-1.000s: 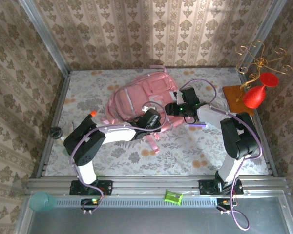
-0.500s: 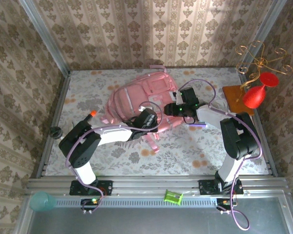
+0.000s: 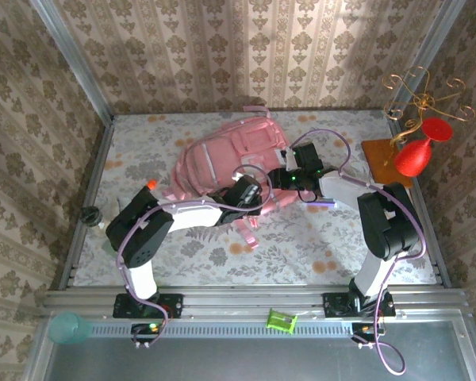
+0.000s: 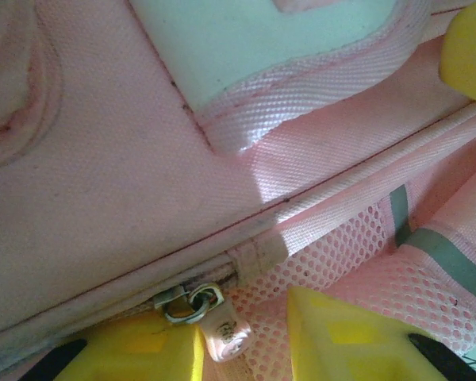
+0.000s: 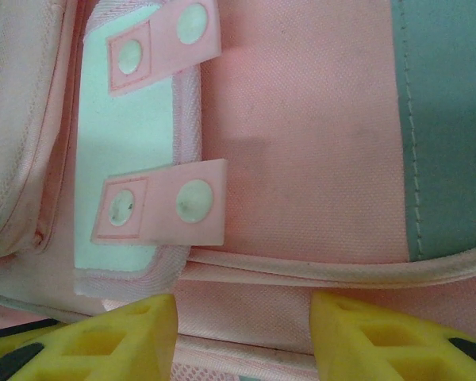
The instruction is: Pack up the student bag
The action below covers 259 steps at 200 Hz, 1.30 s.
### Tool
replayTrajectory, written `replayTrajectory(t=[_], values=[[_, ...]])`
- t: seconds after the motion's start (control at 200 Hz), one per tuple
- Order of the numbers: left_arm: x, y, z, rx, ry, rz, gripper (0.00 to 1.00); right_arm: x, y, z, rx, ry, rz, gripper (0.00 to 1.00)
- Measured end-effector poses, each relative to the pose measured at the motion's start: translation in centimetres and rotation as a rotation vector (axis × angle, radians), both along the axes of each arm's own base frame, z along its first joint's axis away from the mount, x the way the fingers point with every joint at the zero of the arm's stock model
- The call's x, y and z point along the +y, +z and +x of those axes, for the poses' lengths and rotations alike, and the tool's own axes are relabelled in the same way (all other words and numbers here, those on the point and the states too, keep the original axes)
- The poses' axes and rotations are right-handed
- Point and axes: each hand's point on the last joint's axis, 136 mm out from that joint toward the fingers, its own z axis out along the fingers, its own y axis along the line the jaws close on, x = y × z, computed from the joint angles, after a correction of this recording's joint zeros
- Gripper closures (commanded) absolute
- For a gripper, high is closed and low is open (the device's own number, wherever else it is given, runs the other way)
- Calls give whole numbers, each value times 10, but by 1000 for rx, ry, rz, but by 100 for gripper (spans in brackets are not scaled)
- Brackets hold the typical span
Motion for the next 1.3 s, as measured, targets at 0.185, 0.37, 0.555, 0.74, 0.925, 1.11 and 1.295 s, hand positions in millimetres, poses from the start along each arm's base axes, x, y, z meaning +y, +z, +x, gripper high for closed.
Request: replayTrajectory(t=[0.185, 0.37, 0.555, 0.74, 0.925, 1.11, 1.295], values=[[3, -6, 5, -13, 12, 40, 81, 0, 0, 1, -2, 0, 1, 51], [5, -7, 5, -23, 5, 63, 99, 0, -1, 1, -3, -1, 1, 51], [5, 0, 2, -30, -22, 54, 100, -5, -6, 3, 10, -32, -21, 52], [12, 15, -4, -41, -63, 22, 100, -8, -13, 8, 59, -80, -49, 55], [26, 26, -5, -47, -87, -2, 100, -12, -14, 9, 75, -110, -66, 56], [37, 26, -4, -43, -111, 11, 100, -14, -16, 9, 76, -117, -74, 56], [43, 22, -5, -36, -143, 32, 100, -14, -16, 9, 75, -117, -75, 56]])
